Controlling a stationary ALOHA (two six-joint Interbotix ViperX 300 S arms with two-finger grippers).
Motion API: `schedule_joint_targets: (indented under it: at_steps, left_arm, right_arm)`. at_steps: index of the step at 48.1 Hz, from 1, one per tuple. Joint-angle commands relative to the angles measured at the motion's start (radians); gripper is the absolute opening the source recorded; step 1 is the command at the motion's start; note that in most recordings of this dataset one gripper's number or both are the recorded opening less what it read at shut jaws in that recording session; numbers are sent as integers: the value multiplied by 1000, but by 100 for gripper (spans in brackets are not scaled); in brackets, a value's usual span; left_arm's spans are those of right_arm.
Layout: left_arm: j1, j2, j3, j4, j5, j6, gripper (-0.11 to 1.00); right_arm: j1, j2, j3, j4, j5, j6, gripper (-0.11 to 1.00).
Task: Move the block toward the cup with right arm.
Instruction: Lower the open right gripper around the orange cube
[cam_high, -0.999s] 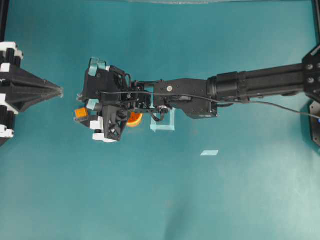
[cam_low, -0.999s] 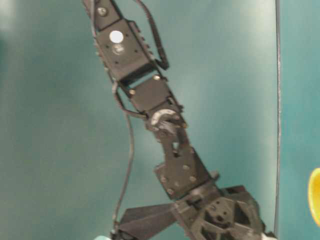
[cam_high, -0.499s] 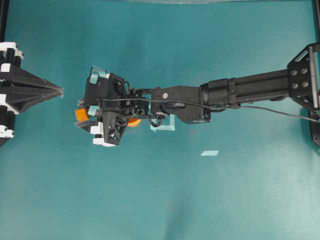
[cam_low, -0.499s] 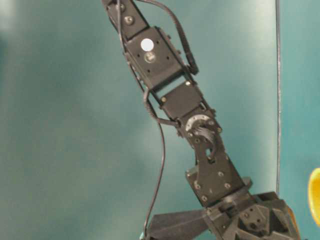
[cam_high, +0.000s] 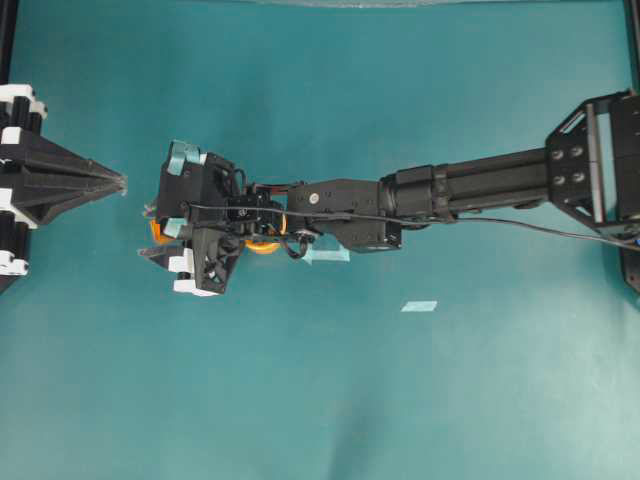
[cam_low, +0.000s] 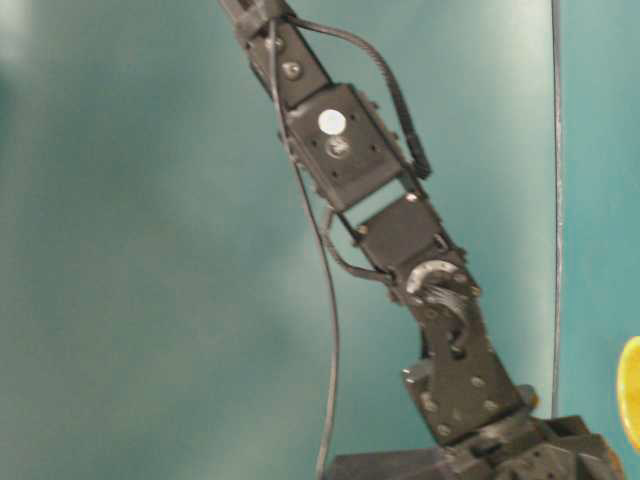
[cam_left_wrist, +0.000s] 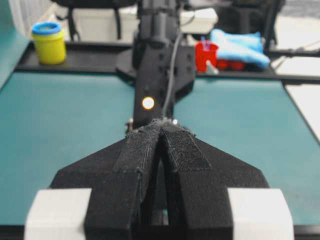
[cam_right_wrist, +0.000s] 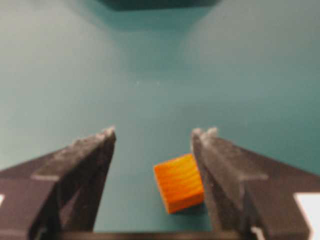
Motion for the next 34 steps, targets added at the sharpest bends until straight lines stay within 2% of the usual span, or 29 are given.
schedule_joint_targets:
  at_steps: [1, 11, 22, 34]
  left_arm:
    - [2, 8, -26, 2, -5, 0, 0]
    - [2, 8, -26, 2, -5, 0, 0]
    - [2, 8, -26, 2, -5, 0, 0]
    - [2, 8, -26, 6, -5, 2, 0]
  right_arm:
    - [-2, -18, -29, -2, -5, -2, 64]
    - [-23, -9, -32, -3, 28, -8, 64]
    - [-34, -9, -32, -35, 55, -9, 64]
    - [-34, -8, -32, -34, 81, -6, 64]
